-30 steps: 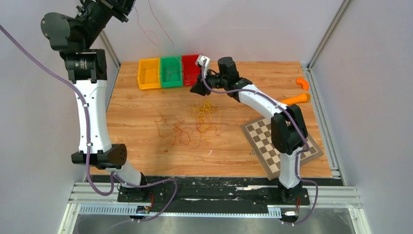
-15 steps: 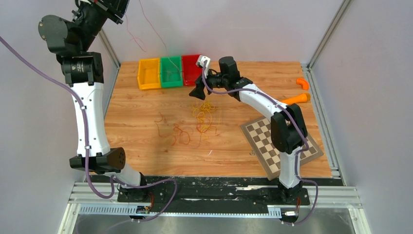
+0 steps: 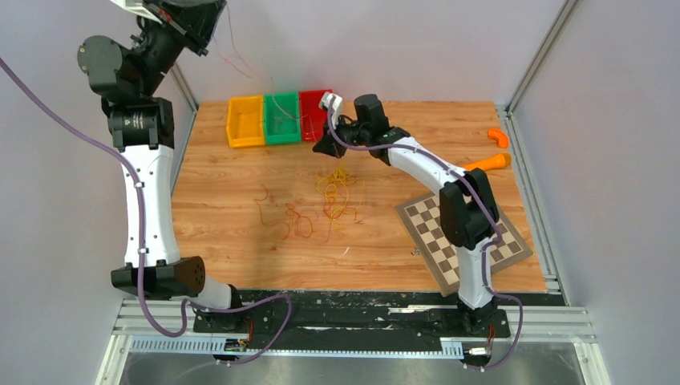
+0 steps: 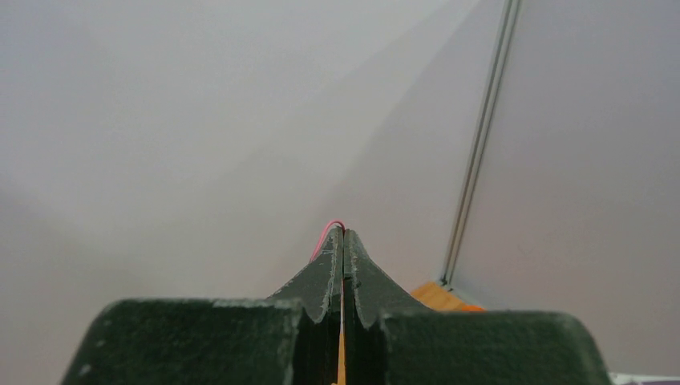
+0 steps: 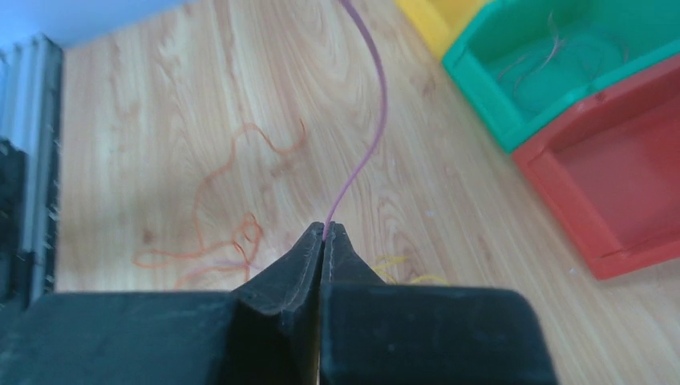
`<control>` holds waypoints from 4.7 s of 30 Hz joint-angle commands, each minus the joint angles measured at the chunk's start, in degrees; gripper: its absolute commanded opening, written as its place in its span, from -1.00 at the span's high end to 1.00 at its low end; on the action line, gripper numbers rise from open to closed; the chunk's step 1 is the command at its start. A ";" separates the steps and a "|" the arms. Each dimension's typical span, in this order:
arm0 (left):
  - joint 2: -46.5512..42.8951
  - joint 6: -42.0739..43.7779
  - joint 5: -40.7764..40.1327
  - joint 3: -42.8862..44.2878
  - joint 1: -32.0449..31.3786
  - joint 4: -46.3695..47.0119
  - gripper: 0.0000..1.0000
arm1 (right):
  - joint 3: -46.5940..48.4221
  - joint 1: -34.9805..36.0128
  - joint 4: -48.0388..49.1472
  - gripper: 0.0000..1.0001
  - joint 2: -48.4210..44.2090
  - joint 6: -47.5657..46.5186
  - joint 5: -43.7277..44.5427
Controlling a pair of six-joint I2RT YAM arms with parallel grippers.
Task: Untangle the cables
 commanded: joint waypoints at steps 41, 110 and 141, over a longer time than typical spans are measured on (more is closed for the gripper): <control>-16.73 29.81 33.67 -45.52 -10.55 -0.61 0.90 | 2.33 5.71 8.13 1.00 -17.20 13.25 -14.45; -15.86 30.87 17.80 -44.70 -13.58 -2.38 0.99 | -1.45 8.43 4.81 1.00 -21.02 4.50 -15.93; 9.63 22.87 0.17 -22.10 -6.10 6.66 1.00 | -10.74 -13.59 0.67 -1.00 -25.29 8.72 14.89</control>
